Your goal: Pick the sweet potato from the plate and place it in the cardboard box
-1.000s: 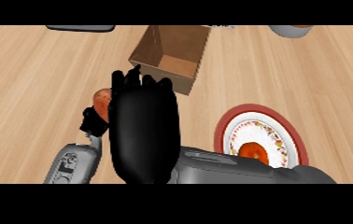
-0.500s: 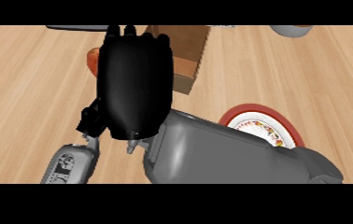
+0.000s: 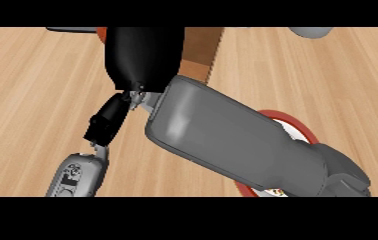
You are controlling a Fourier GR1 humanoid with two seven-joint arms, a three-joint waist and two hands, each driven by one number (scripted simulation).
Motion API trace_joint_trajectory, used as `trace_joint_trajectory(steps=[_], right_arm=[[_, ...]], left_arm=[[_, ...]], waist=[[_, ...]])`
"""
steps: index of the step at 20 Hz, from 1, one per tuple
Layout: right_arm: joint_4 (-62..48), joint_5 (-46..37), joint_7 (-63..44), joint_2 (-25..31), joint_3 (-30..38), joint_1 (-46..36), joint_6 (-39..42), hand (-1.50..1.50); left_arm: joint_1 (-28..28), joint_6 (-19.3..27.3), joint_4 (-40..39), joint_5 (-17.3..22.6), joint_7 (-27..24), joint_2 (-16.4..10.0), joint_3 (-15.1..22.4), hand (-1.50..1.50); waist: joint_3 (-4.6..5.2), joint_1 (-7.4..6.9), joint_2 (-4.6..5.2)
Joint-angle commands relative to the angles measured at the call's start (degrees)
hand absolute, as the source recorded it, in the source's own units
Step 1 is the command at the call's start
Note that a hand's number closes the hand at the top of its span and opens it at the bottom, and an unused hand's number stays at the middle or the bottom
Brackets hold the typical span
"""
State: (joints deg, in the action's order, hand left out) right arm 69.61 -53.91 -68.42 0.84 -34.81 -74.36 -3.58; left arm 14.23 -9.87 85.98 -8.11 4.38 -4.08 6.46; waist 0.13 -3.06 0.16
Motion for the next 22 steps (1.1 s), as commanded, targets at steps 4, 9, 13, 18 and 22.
trace_joint_trajectory(steps=[4, 9, 13, 18, 22], right_arm=[[-13.18, -0.1, -4.47, -0.8, 3.19, -2.65, -5.55, 1.5], [-21.61, 2.57, -2.9, -0.81, 1.05, -4.31, -9.58, 1.5], [-27.27, 3.63, 0.61, -0.81, 2.51, -2.79, -13.89, 1.5], [-30.46, 9.0, 2.98, -0.81, 7.34, 2.52, -20.4, -1.5], [-32.08, 14.16, 7.57, -0.81, 7.19, 6.15, -26.74, -1.5]], left_arm=[[-0.57, -0.66, 0.29, 0.48, -0.41, -0.8, -0.88, 0.0], [1.17, 1.44, -2.61, -1.98, -1.71, 1.67, 0.98, 0.0], [0.51, 0.28, 0.8, -1.17, 1.62, 0.63, 0.73, 0.0], [0.68, -0.55, 0.99, -0.29, 1.45, 0.59, 0.49, 0.0], [0.22, -0.1, -0.1, -1.18, -0.51, 0.91, 0.95, 0.0]], waist=[[-0.02, 0.7, 0.28], [0.03, -0.14, 0.64], [-0.04, -0.41, 0.54], [-0.09, -0.82, 0.98], [-0.08, -1.57, 1.11]])
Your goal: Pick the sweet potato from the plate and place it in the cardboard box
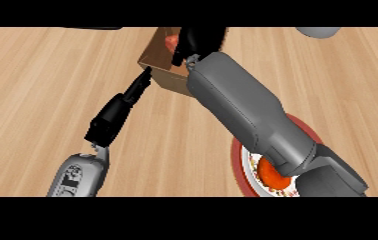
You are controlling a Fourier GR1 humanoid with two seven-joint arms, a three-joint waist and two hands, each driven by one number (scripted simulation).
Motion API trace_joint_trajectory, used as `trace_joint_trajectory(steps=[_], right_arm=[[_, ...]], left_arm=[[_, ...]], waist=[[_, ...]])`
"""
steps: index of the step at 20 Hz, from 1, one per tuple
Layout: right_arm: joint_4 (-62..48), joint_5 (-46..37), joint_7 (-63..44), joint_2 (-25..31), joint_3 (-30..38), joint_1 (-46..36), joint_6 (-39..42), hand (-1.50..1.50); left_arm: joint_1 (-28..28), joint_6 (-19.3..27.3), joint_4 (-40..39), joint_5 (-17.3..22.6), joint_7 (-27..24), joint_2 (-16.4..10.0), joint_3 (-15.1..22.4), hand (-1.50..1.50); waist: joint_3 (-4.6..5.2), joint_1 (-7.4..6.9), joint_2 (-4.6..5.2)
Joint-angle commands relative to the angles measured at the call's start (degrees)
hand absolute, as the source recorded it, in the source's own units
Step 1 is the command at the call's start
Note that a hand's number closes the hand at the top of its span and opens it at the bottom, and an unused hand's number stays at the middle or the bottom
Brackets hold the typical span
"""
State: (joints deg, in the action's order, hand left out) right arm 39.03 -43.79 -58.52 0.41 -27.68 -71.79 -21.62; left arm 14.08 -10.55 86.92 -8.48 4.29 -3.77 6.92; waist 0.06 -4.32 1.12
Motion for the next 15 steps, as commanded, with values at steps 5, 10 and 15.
trace_joint_trajectory(steps=[5, 10, 15], right_arm=[[-2.09, 6.54, 5.24, -0.39, 1.98, 4.2, -19.62, -1.5], [2.38, 5.33, 8.02, -0.39, 3.51, 5.64, -35.0, -1.5], [10.43, 9.91, 14.62, -0.38, 9.61, 9.69, -40.73, -1.5]], left_arm=[[0.04, -0.1, -0.2, 0.3, 0.95, 0.44, -0.14, 0.0], [0.56, 0.37, -0.12, 0.1, 0.93, 0.01, -1.01, 0.0], [-1.94, -0.03, 1.09, 0.86, 1.57, -1.05, -2.12, 0.0]], waist=[[-0.05, 0.1, -0.01], [-0.09, 1.15, -0.36], [-0.13, 3.35, -1.05]])
